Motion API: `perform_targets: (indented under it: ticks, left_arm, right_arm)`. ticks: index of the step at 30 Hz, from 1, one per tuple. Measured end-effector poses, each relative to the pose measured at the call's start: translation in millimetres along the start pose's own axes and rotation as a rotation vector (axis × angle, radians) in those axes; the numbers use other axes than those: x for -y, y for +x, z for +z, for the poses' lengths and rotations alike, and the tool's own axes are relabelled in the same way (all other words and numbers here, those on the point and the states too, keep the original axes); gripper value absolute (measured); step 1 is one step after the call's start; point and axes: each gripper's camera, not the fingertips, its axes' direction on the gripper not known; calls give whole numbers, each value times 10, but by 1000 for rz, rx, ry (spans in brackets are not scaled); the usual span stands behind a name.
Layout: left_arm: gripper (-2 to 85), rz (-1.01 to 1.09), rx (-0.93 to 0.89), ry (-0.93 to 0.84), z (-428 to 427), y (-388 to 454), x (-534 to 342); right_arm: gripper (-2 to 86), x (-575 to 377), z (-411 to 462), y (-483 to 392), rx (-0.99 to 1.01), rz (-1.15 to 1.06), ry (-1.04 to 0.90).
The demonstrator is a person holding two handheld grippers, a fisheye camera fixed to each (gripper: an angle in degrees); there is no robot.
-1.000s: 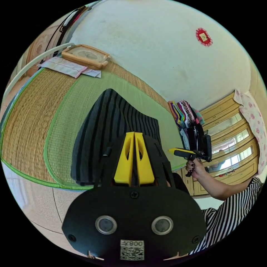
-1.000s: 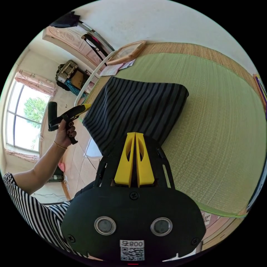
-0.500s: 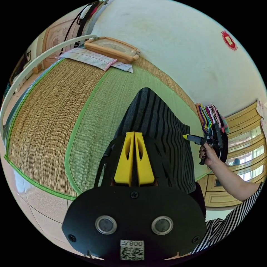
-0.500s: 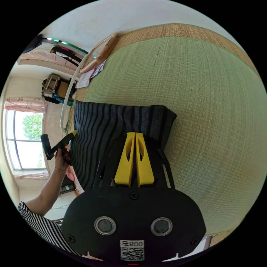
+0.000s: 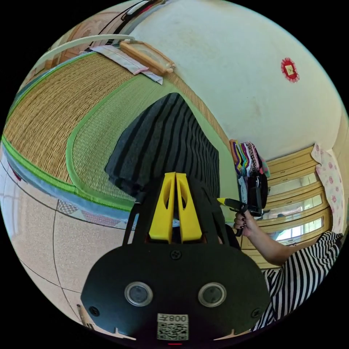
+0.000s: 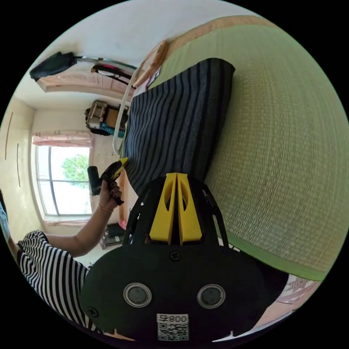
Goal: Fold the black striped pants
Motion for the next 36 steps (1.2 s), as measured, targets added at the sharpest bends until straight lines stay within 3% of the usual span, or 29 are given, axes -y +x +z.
perform_targets:
  ticks: [2,5,10,18,36]
  left_arm:
    - [4,11,-36,-3,10,87,-115]
    - [8,36,-130,-127,253,232,-327]
    - [55,110,-263,-388,892,532,-525]
    - [96,168,-207,-617,1529,753,-380]
    - [28,128,-345,-540,1556,492,-370]
  right_arm:
    - [1,-71,-102,-18,4,-9,11]
    - [2,-221,-139,4,-8,-32,-56]
    - [10,-552,-367,372,122,86,5]
    - [71,-830,-655,742,165,193,38]
    - [120,-1125,-946,1193,422,324,94]
